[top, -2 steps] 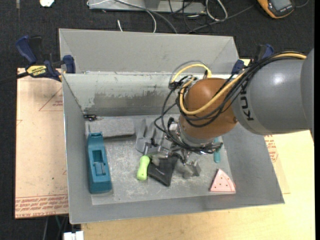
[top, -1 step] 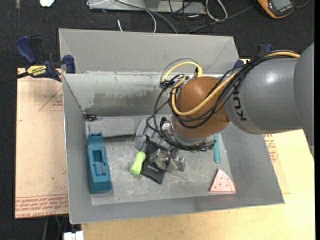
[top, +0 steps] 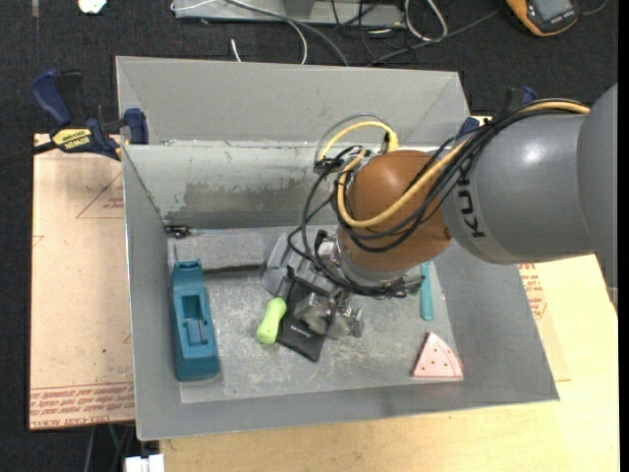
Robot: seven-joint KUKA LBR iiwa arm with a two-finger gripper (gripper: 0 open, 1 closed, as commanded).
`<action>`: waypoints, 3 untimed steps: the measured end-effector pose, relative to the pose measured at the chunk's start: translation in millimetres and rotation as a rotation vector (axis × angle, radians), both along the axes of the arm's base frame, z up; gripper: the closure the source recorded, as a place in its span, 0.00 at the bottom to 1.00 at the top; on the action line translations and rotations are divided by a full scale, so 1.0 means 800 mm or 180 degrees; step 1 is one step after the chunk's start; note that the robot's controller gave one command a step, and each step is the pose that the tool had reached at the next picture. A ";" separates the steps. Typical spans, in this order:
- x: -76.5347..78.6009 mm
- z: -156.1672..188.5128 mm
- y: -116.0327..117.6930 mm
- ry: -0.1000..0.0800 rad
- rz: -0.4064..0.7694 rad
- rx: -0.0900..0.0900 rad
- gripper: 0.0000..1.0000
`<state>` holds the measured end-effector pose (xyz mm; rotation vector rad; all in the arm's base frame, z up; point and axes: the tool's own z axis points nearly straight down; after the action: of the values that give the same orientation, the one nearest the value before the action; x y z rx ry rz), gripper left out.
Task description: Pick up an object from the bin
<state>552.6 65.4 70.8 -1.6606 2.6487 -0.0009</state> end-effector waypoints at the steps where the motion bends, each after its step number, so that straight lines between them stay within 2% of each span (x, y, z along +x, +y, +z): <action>1: -0.004 0.019 0.000 0.0031 0.0001 -0.0001 1.00; 2: 0.000 0.059 0.001 -0.0003 -0.0009 0.0006 1.00; 3: -0.001 0.084 0.001 0.0008 -0.0016 0.0009 1.00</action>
Offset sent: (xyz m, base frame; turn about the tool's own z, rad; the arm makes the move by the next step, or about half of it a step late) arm -0.0018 0.0000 0.0525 0.0000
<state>551.5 66.4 138.0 -1.6544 2.6534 0.0048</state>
